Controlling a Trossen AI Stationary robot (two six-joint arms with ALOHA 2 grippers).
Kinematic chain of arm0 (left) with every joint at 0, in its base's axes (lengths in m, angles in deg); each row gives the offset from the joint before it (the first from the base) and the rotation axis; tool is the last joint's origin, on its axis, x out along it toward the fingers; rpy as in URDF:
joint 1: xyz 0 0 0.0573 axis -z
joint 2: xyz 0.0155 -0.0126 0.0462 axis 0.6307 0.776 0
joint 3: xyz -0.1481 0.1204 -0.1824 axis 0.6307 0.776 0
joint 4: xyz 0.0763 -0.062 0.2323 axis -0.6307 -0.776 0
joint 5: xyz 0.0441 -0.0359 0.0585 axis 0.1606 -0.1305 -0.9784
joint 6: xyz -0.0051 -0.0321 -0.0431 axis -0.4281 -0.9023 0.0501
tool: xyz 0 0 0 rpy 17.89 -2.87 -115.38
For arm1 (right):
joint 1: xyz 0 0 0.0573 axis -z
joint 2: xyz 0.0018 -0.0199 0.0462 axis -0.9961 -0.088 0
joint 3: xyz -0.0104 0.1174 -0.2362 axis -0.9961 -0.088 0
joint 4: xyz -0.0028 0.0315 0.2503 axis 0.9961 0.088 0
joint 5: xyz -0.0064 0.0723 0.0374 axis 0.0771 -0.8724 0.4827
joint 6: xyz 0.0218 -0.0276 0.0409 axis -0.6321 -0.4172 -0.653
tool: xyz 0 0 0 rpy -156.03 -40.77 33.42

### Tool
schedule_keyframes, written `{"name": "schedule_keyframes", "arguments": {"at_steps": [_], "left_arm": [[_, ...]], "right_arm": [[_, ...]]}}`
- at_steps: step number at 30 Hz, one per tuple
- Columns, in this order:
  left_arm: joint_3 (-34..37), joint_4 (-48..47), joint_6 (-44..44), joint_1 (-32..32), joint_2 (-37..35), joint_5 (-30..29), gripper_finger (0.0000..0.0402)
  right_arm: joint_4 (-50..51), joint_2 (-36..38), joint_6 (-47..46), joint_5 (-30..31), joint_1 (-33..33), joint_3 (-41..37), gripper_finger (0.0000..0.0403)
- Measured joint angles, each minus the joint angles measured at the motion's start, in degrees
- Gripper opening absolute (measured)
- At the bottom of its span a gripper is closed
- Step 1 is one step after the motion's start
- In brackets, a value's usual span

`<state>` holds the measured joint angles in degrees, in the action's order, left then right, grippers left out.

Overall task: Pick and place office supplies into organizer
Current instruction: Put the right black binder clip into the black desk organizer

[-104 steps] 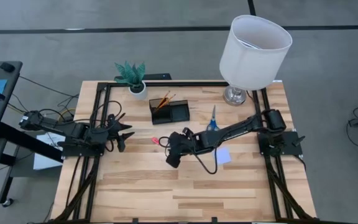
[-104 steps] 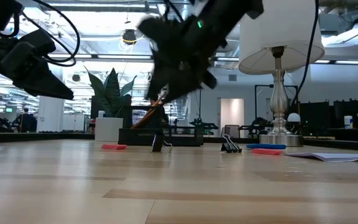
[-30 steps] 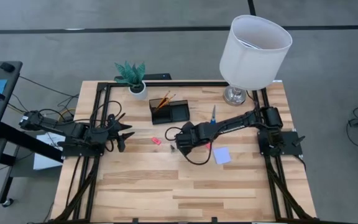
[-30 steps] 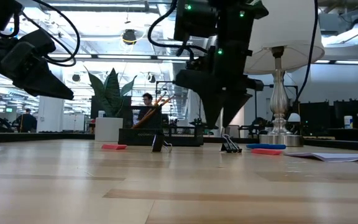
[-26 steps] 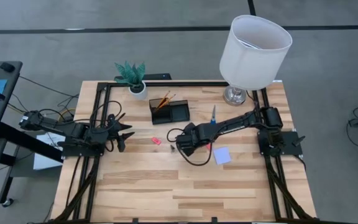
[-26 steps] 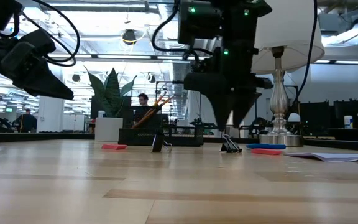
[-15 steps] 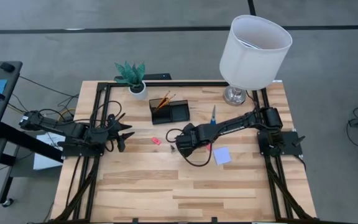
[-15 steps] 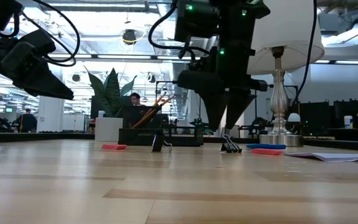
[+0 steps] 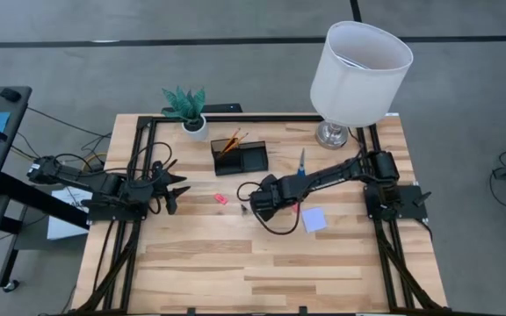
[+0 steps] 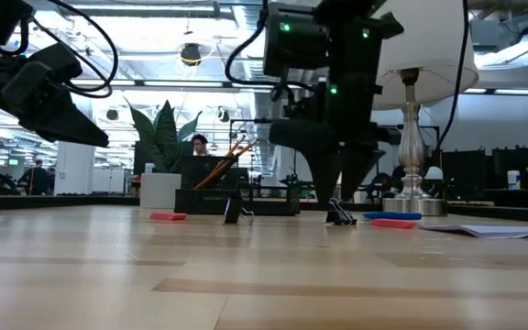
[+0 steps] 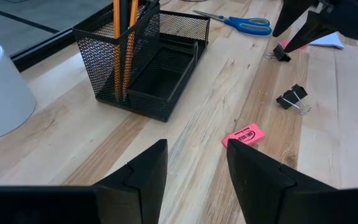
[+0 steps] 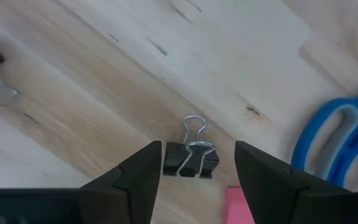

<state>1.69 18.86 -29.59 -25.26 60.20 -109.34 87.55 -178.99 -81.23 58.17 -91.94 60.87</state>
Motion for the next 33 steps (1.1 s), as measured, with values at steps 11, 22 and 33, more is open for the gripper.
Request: {"name": "schedule_keyframes", "arguments": {"at_steps": [11, 22, 33], "left_arm": [[0.00, 0.00, -0.01, 0.00, 0.00, 0.01, 0.0159], [0.00, 0.02, -0.01, 0.00, -0.01, 0.01, 0.0159], [-0.02, 0.00, 0.01, 0.00, -0.01, -0.01, 0.0159]], "right_arm": [[-7.08, -0.02, -0.72, -0.26, -0.36, -4.07, 0.0198], [-8.85, 0.13, -2.39, 0.19, -0.10, -6.88, 0.0126], [-9.33, 0.12, -2.19, 0.85, 0.01, -6.97, 0.0032]]}}
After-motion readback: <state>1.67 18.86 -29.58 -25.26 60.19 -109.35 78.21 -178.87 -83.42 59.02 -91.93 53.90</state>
